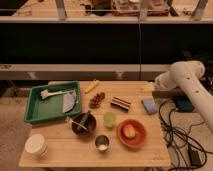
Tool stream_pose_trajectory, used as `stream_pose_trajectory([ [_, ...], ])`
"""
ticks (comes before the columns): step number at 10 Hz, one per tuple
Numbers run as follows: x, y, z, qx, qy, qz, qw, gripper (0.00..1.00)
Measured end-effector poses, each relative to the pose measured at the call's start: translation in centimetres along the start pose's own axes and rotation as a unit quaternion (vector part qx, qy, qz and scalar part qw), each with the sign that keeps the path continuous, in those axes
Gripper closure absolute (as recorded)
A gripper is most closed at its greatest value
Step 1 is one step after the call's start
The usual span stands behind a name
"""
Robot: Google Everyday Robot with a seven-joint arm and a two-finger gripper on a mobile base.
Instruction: Place eraser in plastic cup
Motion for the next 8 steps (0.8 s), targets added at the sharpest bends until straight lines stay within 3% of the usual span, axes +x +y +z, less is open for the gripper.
stream_pose_trajectory([
  [3,0.6,-4.2,1.6,0.001,-0.023,-0.050,0.9985,0.20],
  [8,0.5,-3.8,1.6,-0.003,-0.025,-0.047,0.9986,0.20],
])
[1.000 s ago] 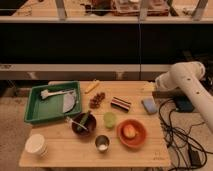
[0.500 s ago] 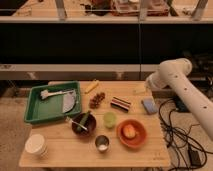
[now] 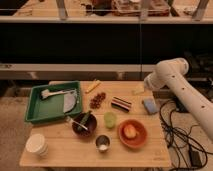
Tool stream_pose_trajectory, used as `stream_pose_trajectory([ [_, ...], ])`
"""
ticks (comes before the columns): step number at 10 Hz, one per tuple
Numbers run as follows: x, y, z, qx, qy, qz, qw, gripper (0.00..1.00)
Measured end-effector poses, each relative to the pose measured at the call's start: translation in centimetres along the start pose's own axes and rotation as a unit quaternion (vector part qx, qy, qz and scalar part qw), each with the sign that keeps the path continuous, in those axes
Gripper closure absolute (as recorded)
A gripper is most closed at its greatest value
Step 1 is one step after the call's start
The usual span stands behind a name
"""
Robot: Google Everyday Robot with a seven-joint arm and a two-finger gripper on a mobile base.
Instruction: Place eraser in plastic cup
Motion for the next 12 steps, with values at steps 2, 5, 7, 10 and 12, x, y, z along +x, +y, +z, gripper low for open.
stream_pose_trajectory([
  [2,-0.2,-0.9,0.3,0.006,-0.009,-0.017,0.9998,0.20],
  [5,-0.2,-4.5,2.3,0.020,-0.035,-0.052,0.9978,0.20],
  [7,-0.9,-5.6,4.0,0.035,-0.050,-0.067,0.9959,0.20],
  [10,-1.6,-6.0,6.7,0.040,-0.056,-0.065,0.9955,0.20],
  [12,-2.0,-6.6,9.1,0.040,-0.058,-0.070,0.9951,0.20],
])
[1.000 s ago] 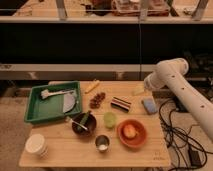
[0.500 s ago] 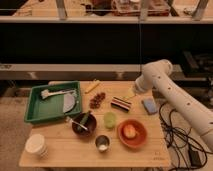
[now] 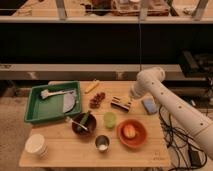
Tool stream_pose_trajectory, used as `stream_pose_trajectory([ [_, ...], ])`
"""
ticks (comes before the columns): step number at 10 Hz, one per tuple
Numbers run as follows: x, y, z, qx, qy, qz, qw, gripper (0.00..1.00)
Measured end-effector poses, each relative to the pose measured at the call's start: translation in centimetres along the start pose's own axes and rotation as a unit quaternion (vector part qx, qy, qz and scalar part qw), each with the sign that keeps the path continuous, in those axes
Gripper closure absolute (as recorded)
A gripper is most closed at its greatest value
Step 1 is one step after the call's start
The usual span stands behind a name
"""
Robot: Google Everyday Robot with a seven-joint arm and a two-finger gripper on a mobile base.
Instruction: Place eraser in plastic cup
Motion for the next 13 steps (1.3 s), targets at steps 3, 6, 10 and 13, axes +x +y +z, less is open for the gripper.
stream_pose_trajectory([
  [3,0.7,-0.6,1.5,0.000,-0.004,-0.020,0.9998,0.20],
  [6,0.8,-1.5,3.7,0.010,-0.006,-0.042,0.9990,0.20],
  [10,0.8,-2.4,6.4,0.029,-0.012,-0.066,0.9973,0.20],
  [13,0.8,-2.5,8.1,0.041,-0.016,-0.078,0.9959,0.21],
])
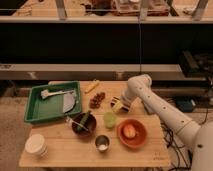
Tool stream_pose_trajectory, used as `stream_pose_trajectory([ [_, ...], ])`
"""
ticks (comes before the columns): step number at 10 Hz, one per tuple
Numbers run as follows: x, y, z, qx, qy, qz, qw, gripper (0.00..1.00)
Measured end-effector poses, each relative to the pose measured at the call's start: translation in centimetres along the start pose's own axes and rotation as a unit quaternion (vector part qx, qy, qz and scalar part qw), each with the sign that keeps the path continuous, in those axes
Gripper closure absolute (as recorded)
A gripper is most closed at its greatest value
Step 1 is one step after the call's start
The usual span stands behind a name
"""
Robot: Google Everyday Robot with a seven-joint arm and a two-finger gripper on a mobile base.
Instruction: Place eraser in plastic cup
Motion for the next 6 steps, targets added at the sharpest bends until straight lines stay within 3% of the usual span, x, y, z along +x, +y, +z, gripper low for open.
stream_pose_trajectory([
  [1,0.1,0.0,0.0,0.001,0.003,-0.003,1.0000,0.27],
  [5,0.3,-0.1,-0.9,-0.005,0.017,-0.017,0.9997,0.65],
  [6,0.4,-0.2,-1.2,-0.009,0.029,-0.016,0.9994,0.77],
])
